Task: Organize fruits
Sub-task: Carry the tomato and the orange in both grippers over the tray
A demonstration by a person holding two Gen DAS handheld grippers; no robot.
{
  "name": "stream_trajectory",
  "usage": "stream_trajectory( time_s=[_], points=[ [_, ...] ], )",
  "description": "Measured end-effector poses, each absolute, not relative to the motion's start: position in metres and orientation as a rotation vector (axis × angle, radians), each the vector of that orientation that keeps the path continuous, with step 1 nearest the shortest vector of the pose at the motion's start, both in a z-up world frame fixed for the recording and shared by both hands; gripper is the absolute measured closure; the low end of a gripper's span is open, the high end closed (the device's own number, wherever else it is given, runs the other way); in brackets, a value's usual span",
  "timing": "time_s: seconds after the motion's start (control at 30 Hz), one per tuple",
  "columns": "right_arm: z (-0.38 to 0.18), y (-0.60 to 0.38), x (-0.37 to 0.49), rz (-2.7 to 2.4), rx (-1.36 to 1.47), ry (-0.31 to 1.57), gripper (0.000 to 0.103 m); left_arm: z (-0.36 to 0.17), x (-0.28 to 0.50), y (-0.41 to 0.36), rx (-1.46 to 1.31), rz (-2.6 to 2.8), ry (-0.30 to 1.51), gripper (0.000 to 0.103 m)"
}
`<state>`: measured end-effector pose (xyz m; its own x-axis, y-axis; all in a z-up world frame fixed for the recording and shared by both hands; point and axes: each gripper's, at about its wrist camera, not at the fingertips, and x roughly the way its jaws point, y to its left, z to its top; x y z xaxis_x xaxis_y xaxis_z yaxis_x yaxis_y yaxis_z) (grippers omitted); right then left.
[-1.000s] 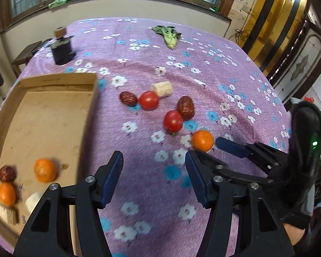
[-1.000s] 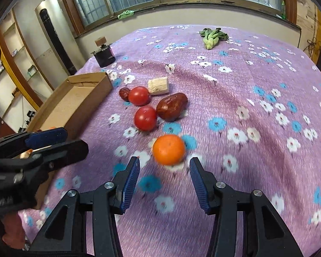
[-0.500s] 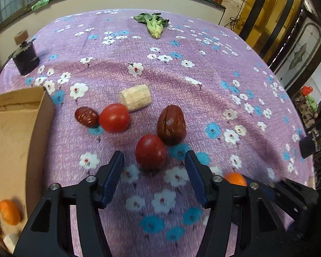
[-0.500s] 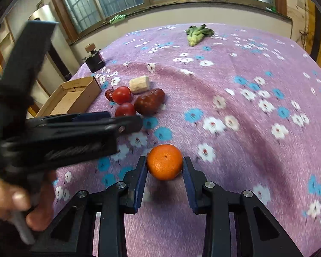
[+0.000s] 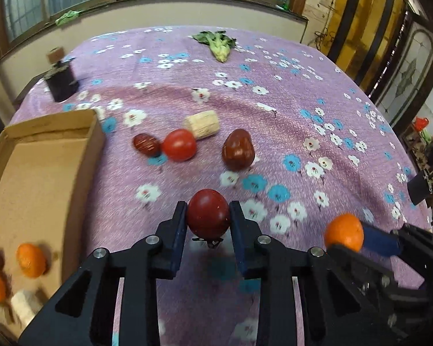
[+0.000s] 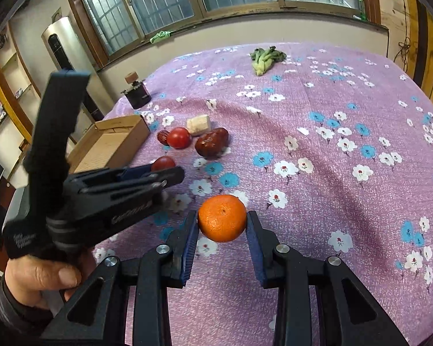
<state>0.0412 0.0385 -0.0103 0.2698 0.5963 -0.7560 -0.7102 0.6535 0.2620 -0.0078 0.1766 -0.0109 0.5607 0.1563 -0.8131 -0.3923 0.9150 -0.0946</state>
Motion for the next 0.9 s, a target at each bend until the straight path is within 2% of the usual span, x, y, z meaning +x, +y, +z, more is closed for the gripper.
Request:
stream_trajectory(
  time_s=[0.9],
  points=[
    [0.017, 0.084, -0.008, 0.977, -0.223, 0.889, 0.069, 0.020, -0.098, 0.206, -0.337, 0.422, 0.834, 0.077]
  ],
)
